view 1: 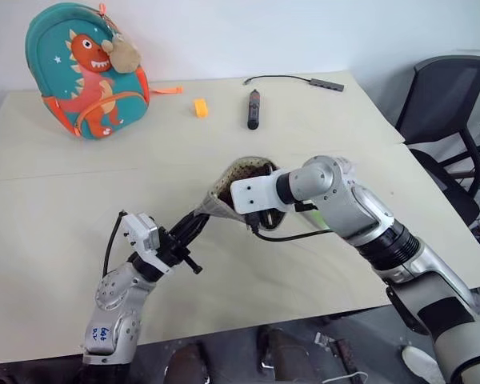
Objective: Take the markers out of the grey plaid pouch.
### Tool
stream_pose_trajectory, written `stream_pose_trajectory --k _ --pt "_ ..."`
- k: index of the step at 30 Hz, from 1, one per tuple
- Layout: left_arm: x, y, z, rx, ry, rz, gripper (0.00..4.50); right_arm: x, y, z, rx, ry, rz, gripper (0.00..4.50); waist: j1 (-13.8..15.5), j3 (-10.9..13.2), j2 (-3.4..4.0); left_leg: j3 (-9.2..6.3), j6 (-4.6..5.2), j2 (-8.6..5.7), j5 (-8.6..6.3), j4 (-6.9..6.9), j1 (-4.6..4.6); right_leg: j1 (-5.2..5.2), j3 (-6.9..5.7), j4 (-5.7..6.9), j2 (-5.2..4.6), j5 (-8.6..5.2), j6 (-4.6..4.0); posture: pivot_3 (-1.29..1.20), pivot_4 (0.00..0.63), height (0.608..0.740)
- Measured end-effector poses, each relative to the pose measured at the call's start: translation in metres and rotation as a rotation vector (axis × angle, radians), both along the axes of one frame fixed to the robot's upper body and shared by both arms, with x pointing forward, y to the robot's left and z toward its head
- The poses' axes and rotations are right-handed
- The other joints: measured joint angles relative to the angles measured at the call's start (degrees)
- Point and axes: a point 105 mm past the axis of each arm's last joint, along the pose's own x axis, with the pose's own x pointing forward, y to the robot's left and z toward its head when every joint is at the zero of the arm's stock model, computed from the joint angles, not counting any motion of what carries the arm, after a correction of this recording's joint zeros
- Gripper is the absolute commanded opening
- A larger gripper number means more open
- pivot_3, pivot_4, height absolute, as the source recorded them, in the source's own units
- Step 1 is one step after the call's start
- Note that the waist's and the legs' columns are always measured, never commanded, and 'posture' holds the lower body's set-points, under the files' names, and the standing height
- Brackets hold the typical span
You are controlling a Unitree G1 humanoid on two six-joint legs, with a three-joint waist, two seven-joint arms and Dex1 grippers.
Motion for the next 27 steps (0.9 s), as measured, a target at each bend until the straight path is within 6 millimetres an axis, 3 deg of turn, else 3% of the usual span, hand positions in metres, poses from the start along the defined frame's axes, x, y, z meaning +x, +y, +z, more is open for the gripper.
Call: stream_pose_trajectory --k 11,20,27 --pt "0.0 -0.003 -0.004 -0.035 0.044 -0.024 0.0 -0.008 0.008 -0.009 0.023 0.015 0.033 0.56 -0.03 0.0 0.0 0.01 0.03 -0.04 -0.01 0.03 -0.02 0.01 0.01 0.0 -0.03 0.02 0.03 0.0 0.15 0.74" --pt "-0.009 0.002 -0.019 0.112 0.018 0.004 0.0 0.001 -0.01 0.019 0.012 -0.012 0.025 0.56 0.02 0.02 0.02 0.01 0.04 -0.01 -0.02 0.02 -0.02 0.01 0.01 -0.06 -0.04 -0.05 -0.1 0.0 0.15 0.74" --pt "-0.004 0.014 -0.019 0.057 0.017 0.051 0.0 -0.004 -0.016 0.036 0.115 0.075 0.027 0.56 0.06 0.01 0.01 0.01 0.06 -0.02 -0.03 0.01 -0.03 0.01 0.0 -0.08 -0.05 -0.05 -0.1 0.0 0.15 0.74"
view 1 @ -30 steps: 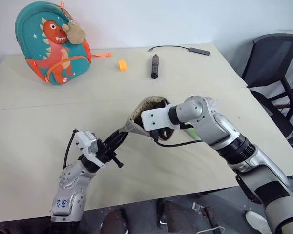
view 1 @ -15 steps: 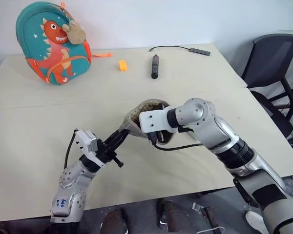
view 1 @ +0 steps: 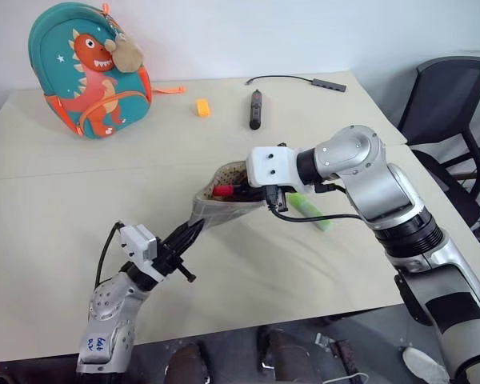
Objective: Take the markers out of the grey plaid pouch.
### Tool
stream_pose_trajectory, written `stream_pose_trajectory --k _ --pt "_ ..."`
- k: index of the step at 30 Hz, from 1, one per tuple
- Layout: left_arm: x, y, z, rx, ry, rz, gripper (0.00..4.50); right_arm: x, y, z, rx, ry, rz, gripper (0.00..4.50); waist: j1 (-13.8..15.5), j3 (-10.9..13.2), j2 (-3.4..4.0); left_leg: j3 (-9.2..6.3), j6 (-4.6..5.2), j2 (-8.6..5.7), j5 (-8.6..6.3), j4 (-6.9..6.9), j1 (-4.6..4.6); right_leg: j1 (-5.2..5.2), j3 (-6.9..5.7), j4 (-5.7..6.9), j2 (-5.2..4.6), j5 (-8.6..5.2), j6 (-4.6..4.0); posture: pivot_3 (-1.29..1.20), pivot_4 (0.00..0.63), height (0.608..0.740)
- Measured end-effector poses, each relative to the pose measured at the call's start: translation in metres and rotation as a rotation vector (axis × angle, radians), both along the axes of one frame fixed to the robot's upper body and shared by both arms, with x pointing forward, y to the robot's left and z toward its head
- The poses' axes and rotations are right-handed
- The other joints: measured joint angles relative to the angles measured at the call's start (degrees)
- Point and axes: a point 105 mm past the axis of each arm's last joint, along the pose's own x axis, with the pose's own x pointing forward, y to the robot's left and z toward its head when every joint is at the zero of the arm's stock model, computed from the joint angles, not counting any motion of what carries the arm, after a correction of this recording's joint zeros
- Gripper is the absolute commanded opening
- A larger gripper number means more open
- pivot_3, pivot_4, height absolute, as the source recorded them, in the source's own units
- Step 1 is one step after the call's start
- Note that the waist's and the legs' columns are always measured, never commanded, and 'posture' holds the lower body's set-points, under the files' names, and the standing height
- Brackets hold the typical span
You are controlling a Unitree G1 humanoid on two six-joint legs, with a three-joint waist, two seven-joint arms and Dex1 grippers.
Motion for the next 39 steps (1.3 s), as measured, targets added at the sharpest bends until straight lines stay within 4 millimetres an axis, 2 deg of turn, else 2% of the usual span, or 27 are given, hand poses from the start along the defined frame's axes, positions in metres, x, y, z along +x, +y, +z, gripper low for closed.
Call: stream_pose_trajectory --k 9,13,17,20,23,26,27,29,30,33,35,39 --pt "-0.001 0.005 -0.005 0.018 0.0 -0.011 0.0 0.006 -0.02 0.035 0.21 0.055 -0.067 0.56 -0.02 0.0 0.0 0.0 0.0 0.0 0.0 0.02 0.0 0.0 0.01 0.01 0.0 0.0 0.0 0.0 0.15 0.74" --pt "0.001 0.01 -0.009 0.026 0.002 0.015 0.0 0.002 -0.02 0.044 0.313 0.127 -0.068 0.56 -0.07 0.0 0.0 0.0 0.0 0.02 0.0 0.01 0.01 -0.01 0.02 0.03 0.01 0.0 0.0 0.0 0.15 0.74" --pt "0.003 0.019 -0.002 0.041 -0.037 0.058 0.0 -0.001 -0.014 0.069 0.525 0.216 -0.083 0.56 -0.04 0.0 0.01 0.0 0.0 0.02 0.0 0.04 0.01 -0.02 0.02 0.11 0.01 0.01 0.0 0.0 0.15 0.74" --pt "0.003 0.023 0.0 0.05 -0.051 0.076 0.0 0.004 -0.023 0.082 0.634 0.244 -0.141 0.56 0.13 -0.01 -0.02 -0.01 0.01 0.01 0.0 0.04 0.0 0.01 0.01 0.05 -0.04 0.01 -0.01 0.0 0.15 0.74" --pt "0.004 0.03 0.002 0.066 -0.061 0.103 0.0 0.016 -0.038 0.083 0.69 0.251 -0.241 0.56 0.13 -0.01 -0.01 0.01 0.05 0.0 -0.02 0.03 -0.03 0.01 0.02 0.0 -0.1 0.02 0.01 0.0 0.15 0.74" --pt "0.005 0.035 0.004 0.076 -0.067 0.121 0.0 0.032 -0.071 0.072 0.649 0.214 -0.412 0.56 0.31 -0.01 -0.01 0.05 0.13 -0.05 -0.07 0.0 -0.05 0.01 0.02 -0.08 -0.15 0.02 0.01 0.0 0.15 0.74" --pt "0.005 0.036 0.004 0.067 -0.064 0.123 0.0 0.036 -0.09 0.059 0.558 0.187 -0.498 0.56 0.43 -0.01 -0.01 0.05 0.17 -0.07 -0.1 -0.02 -0.06 0.01 0.02 -0.1 -0.18 0.01 0.01 0.0 0.15 0.74" --pt "0.004 0.04 0.003 0.045 -0.047 0.129 0.0 0.037 -0.116 0.025 0.426 0.211 -0.609 0.56 0.63 -0.05 -0.07 0.05 0.15 -0.09 -0.23 0.01 -0.04 0.04 0.02 -0.13 -0.14 0.0 0.02 0.0 0.15 0.74" --pt "0.003 0.041 0.003 0.03 -0.037 0.126 0.0 0.035 -0.128 0.001 0.375 0.263 -0.66 0.56 0.66 -0.06 -0.09 0.06 0.15 -0.09 -0.25 0.0 -0.03 0.06 0.02 -0.13 -0.13 0.0 0.08 0.0 0.15 0.74" --pt "0.002 0.041 0.001 0.003 -0.015 0.108 0.0 0.026 -0.139 -0.056 0.343 0.439 -0.748 0.56 0.29 0.0 0.0 0.13 0.14 -0.07 -0.26 0.04 -0.03 0.02 0.07 -0.07 -0.05 0.14 0.34 0.0 0.15 0.74" --pt "0.002 0.04 0.001 -0.003 -0.01 0.102 0.0 0.024 -0.147 -0.074 0.314 0.455 -0.788 0.56 0.16 0.02 0.04 0.12 0.13 -0.06 -0.24 0.05 0.0 0.04 0.07 -0.06 -0.01 0.13 0.32 0.0 0.15 0.74" --pt "0.0 0.04 -0.001 -0.009 -0.003 0.091 0.0 0.031 -0.178 -0.087 0.347 0.426 -0.939 0.56 0.12 0.02 0.04 0.11 0.17 -0.06 -0.19 0.14 0.02 0.11 0.14 -0.2 0.01 0.12 0.19 0.0 0.15 0.74"
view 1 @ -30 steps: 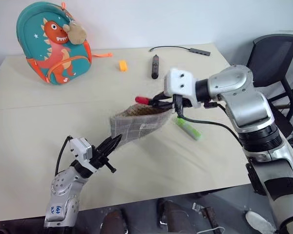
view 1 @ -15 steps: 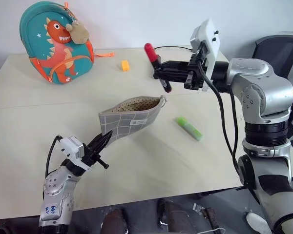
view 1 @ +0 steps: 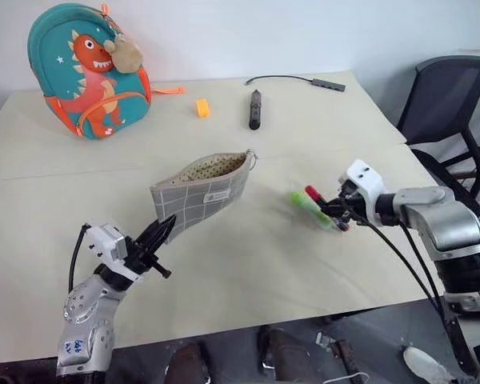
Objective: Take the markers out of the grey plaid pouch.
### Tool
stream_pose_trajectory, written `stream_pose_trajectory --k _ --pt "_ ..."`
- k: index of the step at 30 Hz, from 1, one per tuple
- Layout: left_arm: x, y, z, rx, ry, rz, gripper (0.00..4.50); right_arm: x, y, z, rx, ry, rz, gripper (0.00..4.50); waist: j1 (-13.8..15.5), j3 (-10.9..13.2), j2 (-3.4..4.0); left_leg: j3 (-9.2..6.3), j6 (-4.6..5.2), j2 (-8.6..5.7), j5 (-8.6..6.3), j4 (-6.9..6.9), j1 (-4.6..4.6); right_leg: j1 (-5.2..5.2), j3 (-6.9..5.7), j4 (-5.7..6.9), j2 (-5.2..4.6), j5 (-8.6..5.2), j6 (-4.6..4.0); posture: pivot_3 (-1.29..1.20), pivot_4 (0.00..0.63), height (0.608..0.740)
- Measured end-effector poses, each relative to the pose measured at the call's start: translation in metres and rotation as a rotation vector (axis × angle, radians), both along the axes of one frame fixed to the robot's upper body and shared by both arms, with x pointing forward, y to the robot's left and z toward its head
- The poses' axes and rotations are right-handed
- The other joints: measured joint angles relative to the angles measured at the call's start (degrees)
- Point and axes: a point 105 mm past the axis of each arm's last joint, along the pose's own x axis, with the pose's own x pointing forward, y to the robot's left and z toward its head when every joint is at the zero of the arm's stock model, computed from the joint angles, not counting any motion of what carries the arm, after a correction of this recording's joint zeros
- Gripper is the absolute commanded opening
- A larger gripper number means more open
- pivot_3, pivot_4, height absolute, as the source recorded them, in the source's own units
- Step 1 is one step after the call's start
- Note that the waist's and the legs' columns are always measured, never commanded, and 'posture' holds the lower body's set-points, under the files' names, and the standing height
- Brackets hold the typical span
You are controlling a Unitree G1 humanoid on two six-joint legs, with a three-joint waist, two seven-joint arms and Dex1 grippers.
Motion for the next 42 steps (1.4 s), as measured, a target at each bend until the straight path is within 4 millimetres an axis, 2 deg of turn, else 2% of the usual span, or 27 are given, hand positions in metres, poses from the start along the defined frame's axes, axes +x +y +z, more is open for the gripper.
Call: stream_pose_trajectory --k 3,7,16,20,27,28,32,34,36,38,40,42 --pt "-0.001 0.0 -0.001 0.001 0.002 -0.008 0.0 0.002 -0.008 0.003 0.024 -0.01 -0.052 0.56 -0.05 0.0 0.0 0.0 0.01 0.02 0.01 -0.01 -0.01 0.02 0.03 -0.12 0.04 0.07 0.01 0.0 0.15 0.74" --pt "-0.002 0.0 -0.003 0.003 0.0 -0.015 0.0 0.007 -0.019 0.0 0.167 0.018 -0.175 0.56 0.0 0.0 0.0 0.01 0.0 0.02 0.01 -0.07 -0.01 -0.01 0.03 -0.12 0.06 0.03 -0.06 0.0 0.15 0.74" --pt "-0.003 0.001 -0.007 -0.001 -0.003 -0.018 0.0 0.016 -0.03 -0.011 0.234 0.037 -0.246 0.56 0.01 -0.05 -0.06 0.01 0.02 0.0 0.01 0.02 0.02 0.1 0.02 -0.12 0.01 0.07 0.0 0.0 0.15 0.74" --pt "-0.004 0.0 -0.008 -0.001 -0.001 -0.02 0.0 0.018 -0.032 -0.021 0.247 0.058 -0.268 1.85 -0.02 -0.03 -0.03 -0.01 0.02 0.03 0.01 -0.02 0.08 0.17 0.0 -0.16 0.04 0.07 0.0 0.0 0.15 0.74" --pt "-0.005 0.001 -0.01 -0.002 0.001 -0.02 0.0 0.02 -0.03 -0.019 0.251 0.031 -0.246 4.27 -0.05 -0.02 0.07 0.0 0.02 0.0 0.01 -0.01 0.07 0.15 0.02 -0.16 0.02 0.07 0.0 0.0 0.15 0.74" --pt "-0.005 0.001 -0.01 -0.003 0.001 -0.02 0.0 0.02 -0.029 -0.018 0.251 0.028 -0.244 4.48 -0.05 -0.02 0.07 0.0 0.02 0.01 0.01 -0.01 0.07 0.16 0.01 -0.15 0.03 0.07 0.0 0.0 0.15 0.74" --pt "-0.005 0.002 -0.01 -0.006 0.006 -0.015 0.0 0.023 -0.025 -0.006 0.259 -0.043 -0.2 4.48 -0.04 0.02 0.14 0.0 0.02 0.01 0.01 -0.03 0.06 0.11 0.02 -0.14 0.04 0.07 0.0 0.0 0.15 0.74" --pt "-0.004 0.005 -0.009 -0.019 0.014 0.0 0.0 0.026 -0.019 0.01 0.3 -0.119 -0.164 4.48 -0.03 0.03 0.15 0.01 0.02 0.01 0.01 -0.06 0.04 0.07 0.02 -0.12 0.06 0.07 0.01 0.0 0.15 0.74" --pt "-0.002 0.013 -0.008 -0.061 0.033 0.03 0.0 0.025 0.001 0.041 0.408 -0.225 -0.076 4.48 -0.25 0.04 0.17 0.09 0.01 0.02 0.01 -0.05 0.04 -0.03 0.14 0.05 0.08 0.17 0.19 0.0 0.15 0.74" --pt "0.0 0.023 -0.006 -0.117 0.061 0.07 0.0 0.014 0.026 0.074 0.474 -0.345 0.067 4.48 -0.2 0.04 0.17 0.04 -0.02 0.07 0.01 -0.06 0.07 -0.05 0.1 0.1 0.14 0.27 0.36 0.0 0.15 0.74" --pt "0.004 0.031 -0.005 -0.179 0.094 0.102 0.0 0.001 0.04 0.086 0.471 -0.431 0.162 4.48 0.01 -0.03 0.05 -0.06 -0.05 0.1 0.01 -0.07 0.07 -0.02 0.0 0.11 0.15 0.26 0.36 0.0 0.15 0.74" --pt "0.007 0.053 -0.002 -0.28 0.141 0.185 0.0 -0.024 0.066 0.075 0.494 -0.453 0.295 4.48 0.49 -0.19 -0.22 -0.25 -0.14 0.16 -0.02 -0.07 0.07 0.03 -0.15 0.16 0.18 0.24 0.4 0.0 0.15 0.74"
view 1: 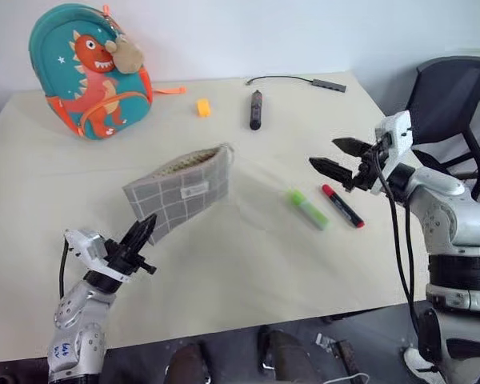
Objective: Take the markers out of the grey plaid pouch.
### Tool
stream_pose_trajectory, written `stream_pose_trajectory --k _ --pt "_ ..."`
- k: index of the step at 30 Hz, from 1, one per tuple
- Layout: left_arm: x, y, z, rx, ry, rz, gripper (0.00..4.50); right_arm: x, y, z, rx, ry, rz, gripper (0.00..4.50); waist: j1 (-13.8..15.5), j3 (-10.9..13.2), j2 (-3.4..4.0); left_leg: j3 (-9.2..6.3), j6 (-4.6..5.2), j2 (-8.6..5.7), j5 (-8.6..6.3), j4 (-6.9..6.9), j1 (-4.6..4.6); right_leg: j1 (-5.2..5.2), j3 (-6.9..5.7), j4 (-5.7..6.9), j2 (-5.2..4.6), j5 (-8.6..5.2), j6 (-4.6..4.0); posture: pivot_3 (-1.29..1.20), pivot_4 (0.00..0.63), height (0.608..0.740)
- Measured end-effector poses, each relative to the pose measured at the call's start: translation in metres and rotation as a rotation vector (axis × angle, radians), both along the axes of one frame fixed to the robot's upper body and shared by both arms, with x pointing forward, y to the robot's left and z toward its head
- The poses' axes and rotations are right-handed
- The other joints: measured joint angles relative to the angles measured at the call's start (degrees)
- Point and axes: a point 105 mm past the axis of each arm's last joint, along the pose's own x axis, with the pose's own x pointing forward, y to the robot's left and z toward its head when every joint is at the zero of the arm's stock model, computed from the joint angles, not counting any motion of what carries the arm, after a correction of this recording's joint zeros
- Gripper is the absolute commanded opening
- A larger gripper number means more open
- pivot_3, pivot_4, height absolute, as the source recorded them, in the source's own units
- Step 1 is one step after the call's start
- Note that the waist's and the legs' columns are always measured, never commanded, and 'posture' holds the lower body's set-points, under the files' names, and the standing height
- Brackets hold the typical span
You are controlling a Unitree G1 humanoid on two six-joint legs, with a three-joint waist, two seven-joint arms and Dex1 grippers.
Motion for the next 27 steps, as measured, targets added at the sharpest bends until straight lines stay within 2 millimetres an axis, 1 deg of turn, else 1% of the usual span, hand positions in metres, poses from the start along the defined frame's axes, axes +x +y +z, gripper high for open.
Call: stream_pose_trajectory --k 2,4,6,8,9,12,14,16,17,23,27 --pt "0.003 0.013 0.006 -0.078 0.013 0.046 0.0 -0.012 0.015 -0.022 0.005 0.046 0.059 4.48 0.28 0.05 0.06 0.05 0.03 -0.09 0.01 0.04 -0.04 -0.01 0.04 0.0 -0.1 -0.01 -0.02 0.0 0.15 0.74" --pt "0.006 0.025 0.01 -0.155 0.041 0.075 0.0 -0.021 0.023 -0.034 0.0 0.063 0.093 4.48 0.66 0.12 0.18 0.12 0.13 -0.19 0.03 0.08 -0.06 -0.03 0.13 -0.02 -0.25 -0.06 -0.11 0.0 0.15 0.74" --pt "0.008 0.036 0.007 -0.243 0.082 0.099 0.0 -0.03 0.031 -0.033 -0.008 0.031 0.131 4.48 0.82 0.12 0.18 0.12 0.17 -0.21 0.03 0.13 -0.06 0.01 0.14 -0.05 -0.27 -0.19 -0.34 0.0 0.15 0.74" --pt "0.009 0.041 0.003 -0.328 0.124 0.097 0.0 -0.035 0.036 -0.029 -0.02 -0.015 0.158 4.48 0.83 0.09 0.11 0.11 0.18 -0.21 0.03 0.15 -0.03 0.05 0.12 -0.07 -0.26 -0.2 -0.36 0.0 0.15 0.74" --pt "0.009 0.043 -0.001 -0.37 0.15 0.091 0.0 -0.037 0.038 -0.031 -0.037 -0.027 0.168 4.48 0.83 0.08 0.09 0.07 0.17 -0.22 0.03 0.13 0.01 0.14 0.09 -0.1 -0.23 -0.22 -0.38 0.0 0.15 0.74" --pt "0.007 0.044 -0.009 -0.459 0.199 0.077 0.0 -0.039 0.04 -0.043 -0.094 -0.02 0.186 4.48 0.81 0.11 0.08 0.03 0.15 -0.2 0.02 0.09 0.04 0.14 0.05 -0.12 -0.2 -0.26 -0.46 0.0 0.15 0.74" --pt "0.007 0.04 -0.011 -0.498 0.217 0.049 0.0 -0.037 0.041 -0.041 -0.087 -0.023 0.184 4.48 0.76 0.12 0.09 0.03 0.14 -0.21 0.02 0.09 0.04 0.13 0.07 -0.11 -0.18 -0.26 -0.47 0.0 0.15 0.74" --pt "0.006 0.038 -0.015 -0.504 0.241 0.037 0.54 -0.035 0.042 -0.035 -0.085 -0.039 0.184 4.5 0.72 0.12 0.08 0.03 0.13 -0.2 0.02 0.08 0.04 0.14 0.06 -0.12 -0.15 -0.27 -0.48 0.0 0.15 0.74" --pt "0.006 0.037 -0.016 -0.504 0.242 0.037 0.68 -0.035 0.042 -0.034 -0.085 -0.044 0.185 4.5 0.76 0.12 0.08 0.02 0.12 -0.19 0.02 0.08 0.04 0.13 0.05 -0.12 -0.15 -0.28 -0.5 0.0 0.15 0.74" --pt "0.002 0.043 -0.014 -0.457 0.21 0.066 2.46 -0.036 0.043 -0.038 -0.096 -0.039 0.199 4.5 0.82 0.11 0.08 0.02 0.1 -0.19 0.01 0.06 0.03 0.14 0.05 -0.18 -0.16 -0.28 -0.5 0.0 0.15 0.74" --pt "-0.01 0.043 -0.008 -0.398 0.186 0.066 3.58 -0.036 0.043 -0.038 -0.099 -0.036 0.206 4.5 0.67 0.11 0.08 0.03 0.07 -0.16 -0.01 -0.01 0.02 0.12 0.06 -0.25 -0.14 -0.29 -0.51 0.0 0.15 0.74"
